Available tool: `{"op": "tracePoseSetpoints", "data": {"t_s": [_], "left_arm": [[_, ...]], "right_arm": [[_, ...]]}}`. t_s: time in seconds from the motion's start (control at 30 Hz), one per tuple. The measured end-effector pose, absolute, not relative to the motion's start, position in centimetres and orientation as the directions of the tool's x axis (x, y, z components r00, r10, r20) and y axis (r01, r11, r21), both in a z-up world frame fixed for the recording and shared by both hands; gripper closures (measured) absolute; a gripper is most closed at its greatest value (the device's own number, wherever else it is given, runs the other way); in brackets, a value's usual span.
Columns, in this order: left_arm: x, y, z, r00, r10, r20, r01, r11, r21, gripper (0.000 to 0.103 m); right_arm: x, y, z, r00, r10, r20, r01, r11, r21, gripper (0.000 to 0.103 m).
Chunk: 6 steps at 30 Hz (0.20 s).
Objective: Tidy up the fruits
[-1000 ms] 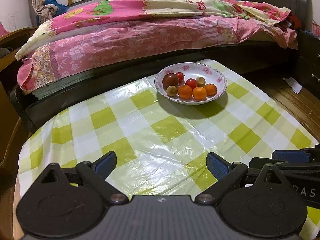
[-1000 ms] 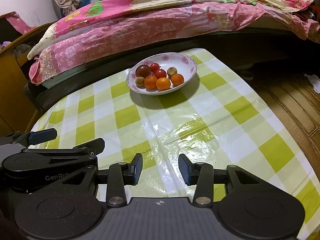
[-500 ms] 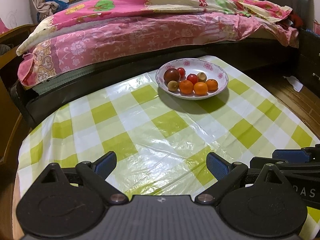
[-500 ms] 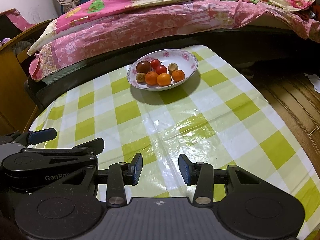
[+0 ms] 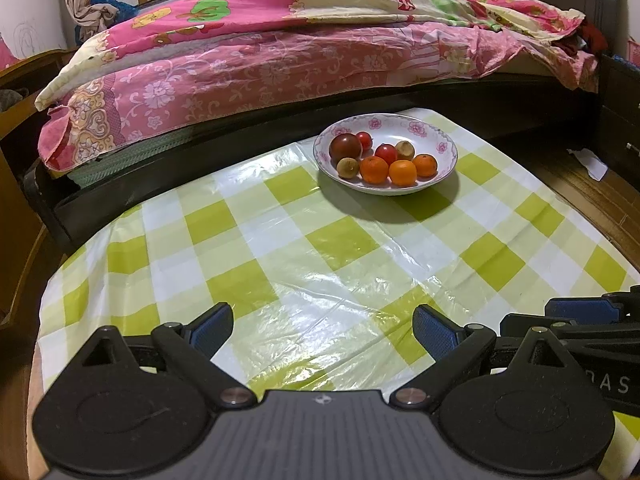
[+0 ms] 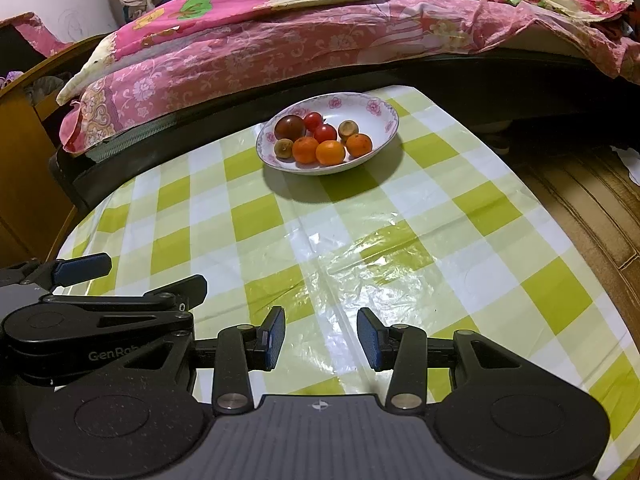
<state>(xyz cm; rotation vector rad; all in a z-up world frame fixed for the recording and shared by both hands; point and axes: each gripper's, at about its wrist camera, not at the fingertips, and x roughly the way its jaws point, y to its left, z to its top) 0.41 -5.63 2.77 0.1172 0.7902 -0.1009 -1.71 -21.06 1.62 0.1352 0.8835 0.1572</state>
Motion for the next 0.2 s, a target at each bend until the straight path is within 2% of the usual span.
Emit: {"op": "tracePoseSetpoints", "data": {"t_s": [0.2], "left_arm": [[0.29,-5.54,2.87,0.703,-0.041,-0.710,0.130,0.989,0.072,0.000]], "right_arm": [[-1.82,-20.99,1.62,0.626,0.191,-0.756,-0.082,0.980,0.181,0.065]]}}
